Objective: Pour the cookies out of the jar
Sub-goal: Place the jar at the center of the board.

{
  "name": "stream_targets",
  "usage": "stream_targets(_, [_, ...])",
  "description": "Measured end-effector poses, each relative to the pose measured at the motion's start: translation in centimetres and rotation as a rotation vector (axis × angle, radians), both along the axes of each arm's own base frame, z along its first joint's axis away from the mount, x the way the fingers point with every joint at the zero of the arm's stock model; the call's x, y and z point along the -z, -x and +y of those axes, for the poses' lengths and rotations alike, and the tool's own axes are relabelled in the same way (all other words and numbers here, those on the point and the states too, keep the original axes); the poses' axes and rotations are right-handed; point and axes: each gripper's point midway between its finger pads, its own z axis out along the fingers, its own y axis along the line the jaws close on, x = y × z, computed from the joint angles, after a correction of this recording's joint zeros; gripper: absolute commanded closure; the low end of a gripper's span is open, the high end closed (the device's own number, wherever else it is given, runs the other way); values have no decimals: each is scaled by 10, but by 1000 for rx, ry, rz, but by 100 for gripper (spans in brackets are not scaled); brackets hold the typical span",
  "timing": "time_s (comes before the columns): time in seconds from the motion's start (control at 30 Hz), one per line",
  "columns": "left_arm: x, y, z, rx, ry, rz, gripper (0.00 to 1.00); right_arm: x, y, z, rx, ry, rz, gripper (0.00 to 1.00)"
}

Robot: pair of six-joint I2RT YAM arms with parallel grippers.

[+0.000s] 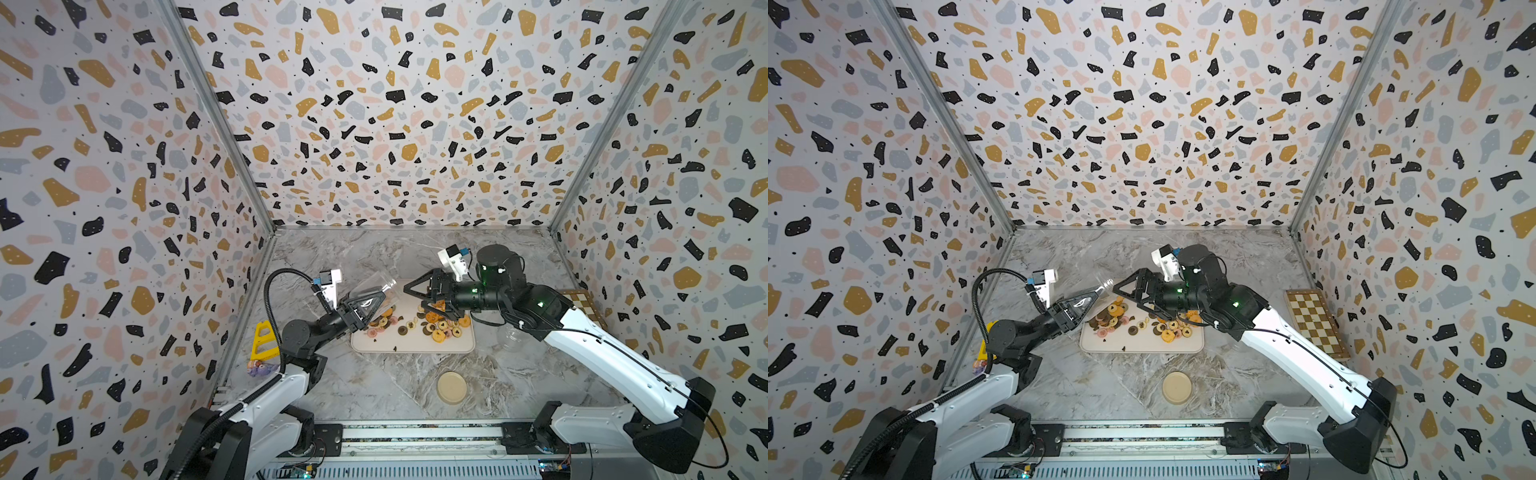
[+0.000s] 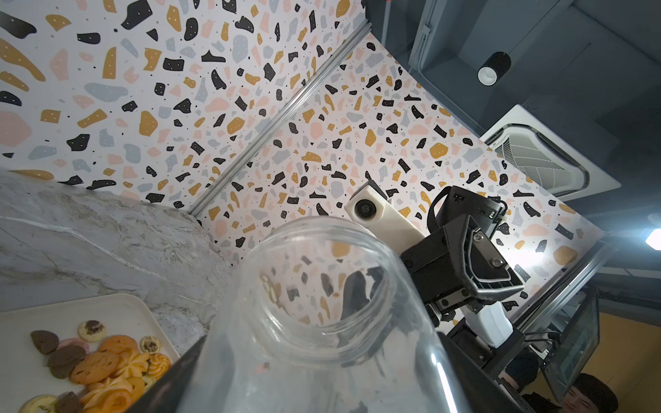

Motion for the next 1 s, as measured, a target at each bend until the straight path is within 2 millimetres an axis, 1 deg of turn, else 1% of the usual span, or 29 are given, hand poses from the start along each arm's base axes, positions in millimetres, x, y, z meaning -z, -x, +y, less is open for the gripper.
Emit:
stream_targets(0.13, [10, 3, -13, 33, -29, 3, 100, 1, 1, 8, 15, -4, 19, 0])
stream_targets(0.23, [13, 8, -21, 55, -43, -11, 100, -1, 1, 9, 30, -16, 28, 0])
stream_targets(0.37, [14, 9, -23, 55, -53, -27, 100, 1, -3, 9, 68, -21, 48, 0])
stream_targets(0.5, [14, 11, -25, 56, -61, -44, 100, 11, -6, 8, 98, -11, 79, 0])
stream_targets(0.7, [14, 12, -26, 56, -68, -60, 100, 21, -7, 9, 130, 1, 116, 0])
stream_targets(0.83, [14, 12, -26, 55, -70, -66, 100, 26, -8, 17, 125, 5, 133, 0])
stream_targets(1.0, [7, 11, -27, 55, -64, -82, 100, 34, -9, 32, 110, -2, 152, 0])
